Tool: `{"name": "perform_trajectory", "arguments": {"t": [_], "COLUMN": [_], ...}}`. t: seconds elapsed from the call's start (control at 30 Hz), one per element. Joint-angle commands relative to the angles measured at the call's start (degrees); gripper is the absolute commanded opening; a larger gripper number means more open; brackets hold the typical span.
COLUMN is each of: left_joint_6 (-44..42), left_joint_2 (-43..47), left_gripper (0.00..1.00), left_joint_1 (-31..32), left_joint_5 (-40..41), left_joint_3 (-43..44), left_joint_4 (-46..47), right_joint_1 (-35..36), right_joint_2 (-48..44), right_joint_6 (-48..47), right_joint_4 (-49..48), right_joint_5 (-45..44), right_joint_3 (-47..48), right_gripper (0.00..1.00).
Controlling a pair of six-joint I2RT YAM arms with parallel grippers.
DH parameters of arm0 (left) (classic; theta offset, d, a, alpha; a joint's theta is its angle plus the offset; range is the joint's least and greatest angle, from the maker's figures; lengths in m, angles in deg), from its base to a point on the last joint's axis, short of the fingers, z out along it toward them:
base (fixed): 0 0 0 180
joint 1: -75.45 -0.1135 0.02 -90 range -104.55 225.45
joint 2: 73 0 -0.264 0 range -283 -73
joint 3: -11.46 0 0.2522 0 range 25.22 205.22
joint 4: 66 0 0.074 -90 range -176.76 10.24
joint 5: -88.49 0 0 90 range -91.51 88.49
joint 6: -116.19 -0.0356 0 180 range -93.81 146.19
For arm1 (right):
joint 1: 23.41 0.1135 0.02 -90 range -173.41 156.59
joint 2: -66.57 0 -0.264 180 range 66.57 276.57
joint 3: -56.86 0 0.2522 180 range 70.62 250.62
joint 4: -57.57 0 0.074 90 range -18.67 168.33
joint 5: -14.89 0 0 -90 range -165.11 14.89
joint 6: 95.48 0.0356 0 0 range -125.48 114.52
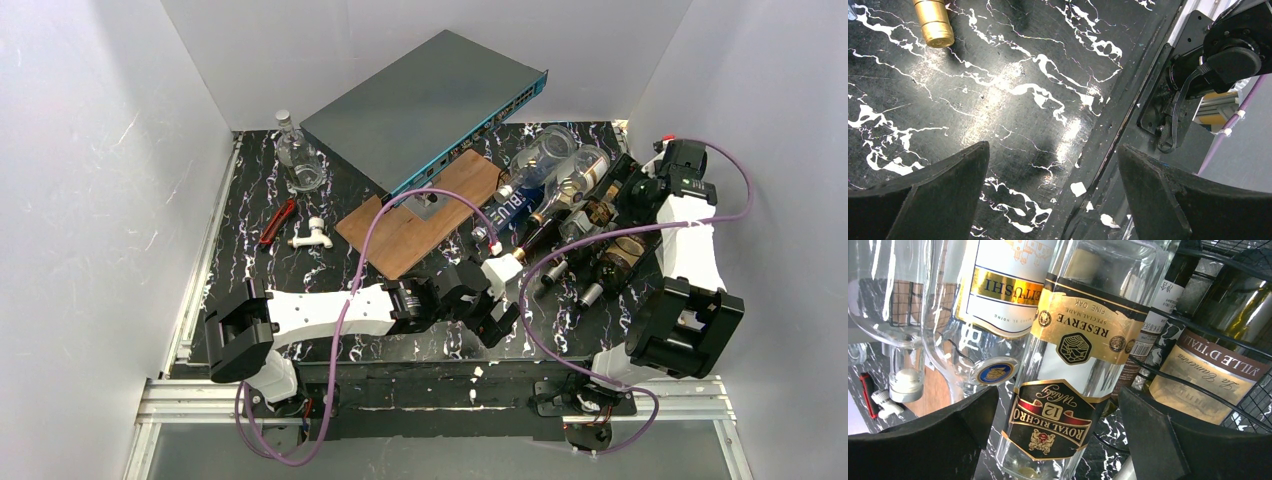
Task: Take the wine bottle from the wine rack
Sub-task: Pick up the wine bottle from the wine rack.
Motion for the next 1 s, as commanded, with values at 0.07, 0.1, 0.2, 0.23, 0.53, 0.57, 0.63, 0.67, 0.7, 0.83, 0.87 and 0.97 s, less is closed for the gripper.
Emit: {"name": "perform_trajectory", "arguments": {"t": [0.07, 0.1, 0.2, 0.23, 0.53, 0.57, 0.63, 0.67, 0.7, 0.83, 0.87, 0.97], "left_joint_6": [0.89, 1.01, 1.27, 1.29, 1.20, 1.20, 1.20, 1.20, 1.20, 1.20, 1.24, 1.20], "left_joint_2": [3.42, 3.43, 3.29, 3.26, 3.00, 2.99, 2.90, 2.88, 2.86, 2.79, 2.80, 2.73], "left_gripper": [0.99, 0.99, 0.99, 0.99, 0.99, 0.99, 0.99, 0.99, 0.99, 0.99, 0.99, 0.99], "left_joint_1": [-0.18, -0.18, -0.18, -0.18, -0.18, -0.18, -0.18, -0.18, -0.18, -0.18, -0.14, -0.18], "left_joint_5": [0.67, 0.67, 0.66, 0.66, 0.66, 0.69, 0.60, 0.55, 0.56, 0.63, 0.64, 0.67], "left_joint_3": [-0.57, -0.61, -0.62, -0.55, -0.45, -0.45, -0.37, -0.40, -0.33, -0.31, -0.32, -0.23], "left_joint_4": [0.89, 0.89, 1.00, 0.93, 0.77, 0.84, 0.81, 0.77, 0.81, 0.72, 0.69, 0.60], "right_joint_1": [0.41, 0.50, 0.73, 0.83, 2.18, 2.52, 3.21, 3.45, 3.59, 3.94, 4.00, 4.11], "right_joint_2": [-1.04, -1.07, -1.12, -1.00, -0.80, -0.82, -0.82, -0.76, -0.72, -0.40, -0.32, -0.16], "right_joint_6": [5.08, 5.52, 7.35, 7.96, 11.03, 11.17, 11.44, 11.46, 11.55, 11.76, 11.84, 11.96], "right_joint_4": [-3.56, -3.47, -3.48, -3.42, -3.04, -3.00, -3.19, -3.21, -3.30, -3.63, -3.65, -3.68], "right_joint_5": [-2.82, -3.49, -4.70, -5.01, -5.84, -5.93, -5.97, -6.01, -6.11, -6.51, -6.66, -7.35], "right_joint_3": [-0.75, -0.80, -0.96, -1.02, -1.50, -1.62, -1.99, -2.11, -2.31, -3.18, -3.40, -3.85], "right_gripper": [1.00, 1.00, 1.00, 1.00, 1.00, 1.00, 1.00, 1.00, 0.97, 0.95, 0.95, 0.92]}}
